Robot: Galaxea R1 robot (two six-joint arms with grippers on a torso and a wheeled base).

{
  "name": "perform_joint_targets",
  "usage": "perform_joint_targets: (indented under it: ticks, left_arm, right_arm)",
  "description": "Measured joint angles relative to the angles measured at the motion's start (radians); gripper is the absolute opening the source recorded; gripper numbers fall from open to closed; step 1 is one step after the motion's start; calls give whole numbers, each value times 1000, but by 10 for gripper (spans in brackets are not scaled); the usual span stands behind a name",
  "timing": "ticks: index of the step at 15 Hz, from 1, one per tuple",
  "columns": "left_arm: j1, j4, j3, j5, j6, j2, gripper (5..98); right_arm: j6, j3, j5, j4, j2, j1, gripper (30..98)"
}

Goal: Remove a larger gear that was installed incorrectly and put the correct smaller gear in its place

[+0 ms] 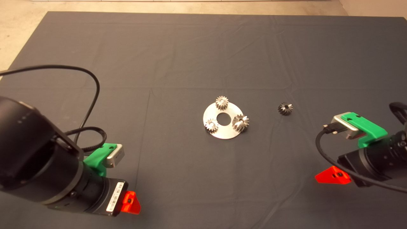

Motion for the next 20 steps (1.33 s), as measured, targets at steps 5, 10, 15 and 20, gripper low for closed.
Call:
perform_joint_targets:
  ticks: [5, 10, 15, 20]
  left_arm:
    - [0, 0, 0, 1, 0, 0, 976]
    - [0, 0, 0, 1, 0, 0, 976]
    - [0, 0, 0, 1, 0, 0, 976]
    - [0, 0, 0, 2, 1, 0, 976]
  right_arm:
    - [0, 0, 0, 0, 0, 0, 977]
    - [0, 0, 0, 0, 0, 0, 977]
    - [-31, -3, 0, -1, 2, 0, 977]
    - [-238, -179, -1, -28, 70, -31, 977]
